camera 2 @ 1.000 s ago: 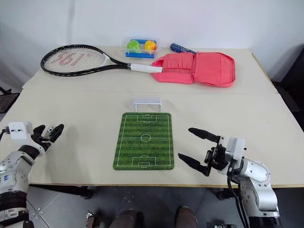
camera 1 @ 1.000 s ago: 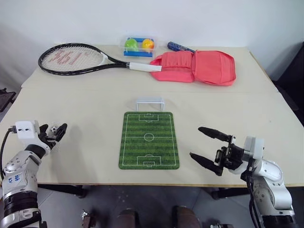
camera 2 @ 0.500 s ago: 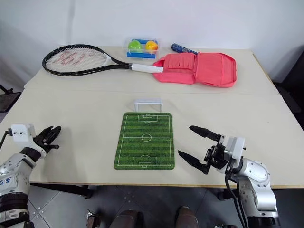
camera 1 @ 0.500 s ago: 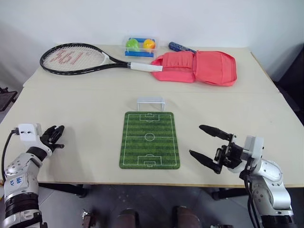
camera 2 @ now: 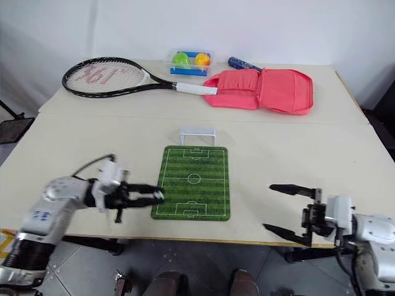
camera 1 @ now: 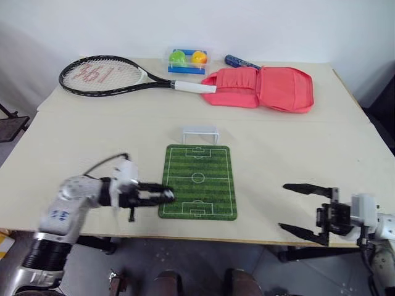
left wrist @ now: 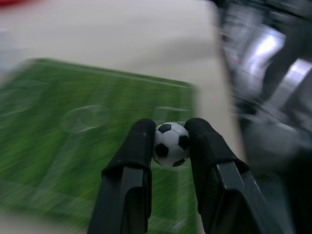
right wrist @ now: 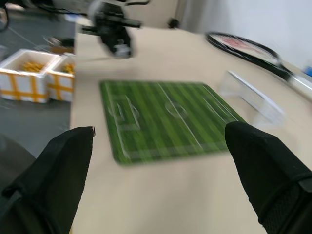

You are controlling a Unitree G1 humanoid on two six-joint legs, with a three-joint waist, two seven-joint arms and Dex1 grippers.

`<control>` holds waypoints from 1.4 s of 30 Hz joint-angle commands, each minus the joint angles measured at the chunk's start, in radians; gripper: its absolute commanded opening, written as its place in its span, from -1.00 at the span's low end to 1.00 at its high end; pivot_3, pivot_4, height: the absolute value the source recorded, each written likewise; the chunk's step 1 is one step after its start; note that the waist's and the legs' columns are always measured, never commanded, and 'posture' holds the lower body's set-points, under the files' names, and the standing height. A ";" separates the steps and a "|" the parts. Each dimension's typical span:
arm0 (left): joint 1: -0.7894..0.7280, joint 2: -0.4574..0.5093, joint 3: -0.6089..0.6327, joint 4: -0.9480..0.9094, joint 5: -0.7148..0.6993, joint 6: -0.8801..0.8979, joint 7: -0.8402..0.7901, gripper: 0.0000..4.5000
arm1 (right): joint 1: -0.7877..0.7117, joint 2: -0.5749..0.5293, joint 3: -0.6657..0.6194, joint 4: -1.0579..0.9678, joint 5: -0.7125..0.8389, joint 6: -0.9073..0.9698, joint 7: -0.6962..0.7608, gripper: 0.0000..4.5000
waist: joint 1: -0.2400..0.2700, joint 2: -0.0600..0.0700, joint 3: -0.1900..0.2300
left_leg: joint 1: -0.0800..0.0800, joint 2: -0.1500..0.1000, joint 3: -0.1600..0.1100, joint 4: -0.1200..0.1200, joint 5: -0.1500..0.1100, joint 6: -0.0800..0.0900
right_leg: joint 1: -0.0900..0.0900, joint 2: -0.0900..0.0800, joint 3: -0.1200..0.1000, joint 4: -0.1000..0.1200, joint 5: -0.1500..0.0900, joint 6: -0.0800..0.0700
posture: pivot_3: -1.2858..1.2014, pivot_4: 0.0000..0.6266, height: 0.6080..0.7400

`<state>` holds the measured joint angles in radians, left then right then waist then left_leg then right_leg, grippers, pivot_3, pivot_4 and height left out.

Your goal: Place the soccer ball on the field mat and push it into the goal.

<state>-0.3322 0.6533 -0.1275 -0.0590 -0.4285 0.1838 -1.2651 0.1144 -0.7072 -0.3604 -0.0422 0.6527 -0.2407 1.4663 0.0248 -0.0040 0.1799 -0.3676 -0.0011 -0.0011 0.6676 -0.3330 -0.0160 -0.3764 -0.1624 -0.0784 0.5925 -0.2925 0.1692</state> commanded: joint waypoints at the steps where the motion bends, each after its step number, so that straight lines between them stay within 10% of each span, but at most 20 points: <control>1: -0.038 -0.056 -0.071 0.064 0.103 -0.090 0.025 -0.62 | 0.054 0.002 -0.059 0.023 0.027 -0.045 0.048 1.00 | 0.000 0.000 0.000 | 0.000 0.000 0.000 0.000 0.000 0.000 | 0.000 0.000 0.000 0.000 0.000 0.000 | 0.03 -0.52 1.00; 19: -0.120 -0.204 -0.150 0.329 0.272 -0.304 0.078 -0.62 | 0.185 0.010 -0.118 -0.150 0.031 -0.004 -0.100 1.00 | 0.002 0.000 0.000 | 0.000 0.000 0.001 0.007 -0.001 0.001 | 0.002 0.000 0.001 0.000 0.001 0.002 | 0.03 -0.52 1.00; 28: -0.136 -0.221 -0.133 0.334 0.264 -0.322 0.079 0.59 | 0.153 0.012 -0.085 -0.171 0.008 0.011 -0.150 1.00 | 0.002 0.000 0.000 | -0.001 0.000 0.001 0.008 -0.001 0.002 | 0.002 0.000 0.001 0.001 0.001 0.002 | 0.03 -0.52 1.00; 42: 0.042 -0.058 0.076 0.045 0.041 -0.214 0.016 0.59 | 0.059 0.013 -0.025 -0.175 -0.015 0.053 -0.214 1.00 | -0.006 0.001 0.000 | -0.001 0.001 0.000 0.008 -0.001 0.001 | 0.002 0.000 0.001 0.001 0.001 0.002 | 0.03 -0.52 1.00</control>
<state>-0.3308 0.5587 -0.1079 0.0723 -0.3280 -0.0584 -1.2382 0.1810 -0.6931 -0.3694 -0.2145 0.6225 -0.1902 1.2552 0.0189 -0.0033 0.1798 -0.3686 -0.0004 -0.0010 0.6755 -0.3339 -0.0148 -0.3749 -0.1628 -0.0775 0.5936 -0.2914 0.1710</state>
